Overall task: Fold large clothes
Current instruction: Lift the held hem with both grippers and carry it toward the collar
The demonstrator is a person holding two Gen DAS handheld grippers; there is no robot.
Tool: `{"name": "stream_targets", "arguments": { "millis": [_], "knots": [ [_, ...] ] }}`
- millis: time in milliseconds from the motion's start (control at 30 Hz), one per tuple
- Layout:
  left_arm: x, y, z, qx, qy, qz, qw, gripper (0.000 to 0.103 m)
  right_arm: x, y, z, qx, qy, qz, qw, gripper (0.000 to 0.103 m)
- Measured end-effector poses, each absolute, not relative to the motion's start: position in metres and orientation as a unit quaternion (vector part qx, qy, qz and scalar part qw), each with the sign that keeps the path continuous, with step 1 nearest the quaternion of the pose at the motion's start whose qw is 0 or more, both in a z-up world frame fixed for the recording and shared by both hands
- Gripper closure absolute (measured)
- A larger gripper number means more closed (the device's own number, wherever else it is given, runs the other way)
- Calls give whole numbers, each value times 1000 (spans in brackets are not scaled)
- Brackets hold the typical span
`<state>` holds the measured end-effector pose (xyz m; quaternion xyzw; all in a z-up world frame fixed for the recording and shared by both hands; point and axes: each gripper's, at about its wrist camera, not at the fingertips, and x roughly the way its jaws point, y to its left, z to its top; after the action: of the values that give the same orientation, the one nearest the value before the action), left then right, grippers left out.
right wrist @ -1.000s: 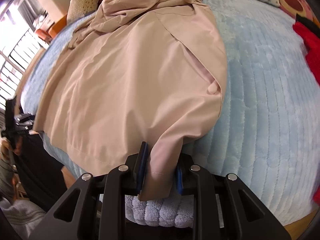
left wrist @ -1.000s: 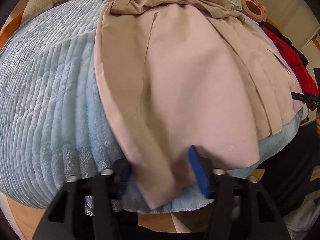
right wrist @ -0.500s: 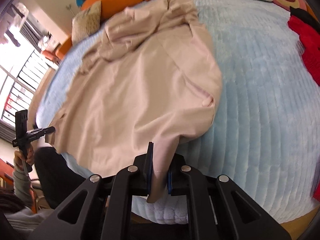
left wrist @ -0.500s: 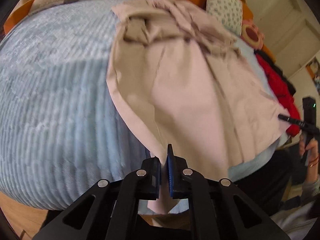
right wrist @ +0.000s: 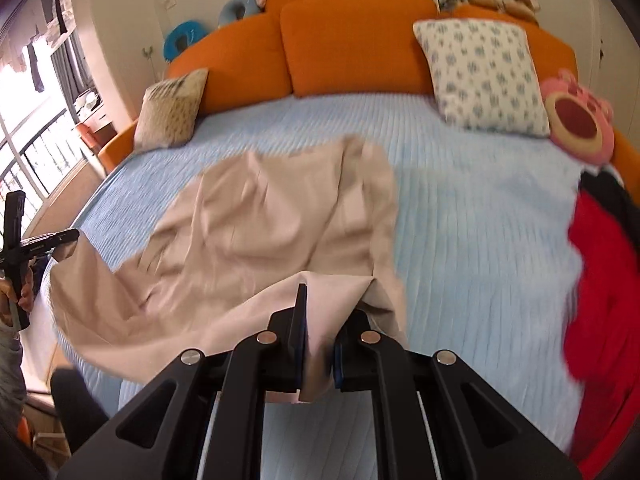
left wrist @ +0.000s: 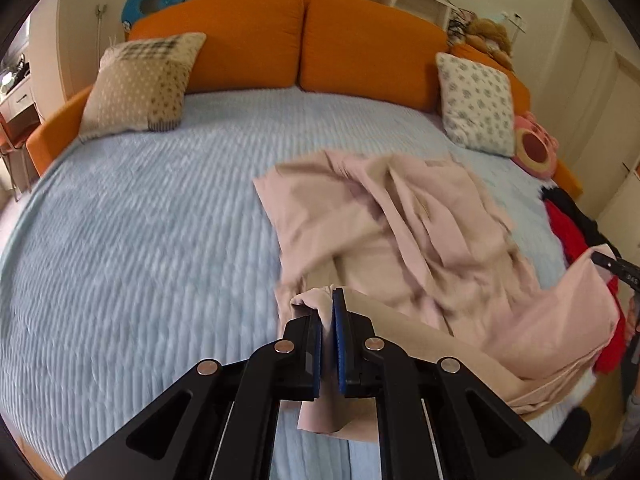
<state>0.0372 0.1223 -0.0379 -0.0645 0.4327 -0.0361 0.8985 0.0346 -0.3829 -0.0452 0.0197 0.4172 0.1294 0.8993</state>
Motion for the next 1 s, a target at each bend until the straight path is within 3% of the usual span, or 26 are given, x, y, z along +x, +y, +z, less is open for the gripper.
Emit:
{"name": "stream_targets", "arguments": {
  "millis": [333, 667, 1000],
  "knots": [
    [199, 159, -13, -81, 438, 35, 895, 93, 204, -384, -18, -10, 399, 51, 915, 93],
    [329, 155, -94, -47, 491, 94, 865, 93, 350, -381, -99, -34, 450, -10, 892, 93],
    [371, 144, -187, -19, 531, 106, 840, 93, 393, -370, -192, -85, 486, -36, 869, 93]
  ]
}}
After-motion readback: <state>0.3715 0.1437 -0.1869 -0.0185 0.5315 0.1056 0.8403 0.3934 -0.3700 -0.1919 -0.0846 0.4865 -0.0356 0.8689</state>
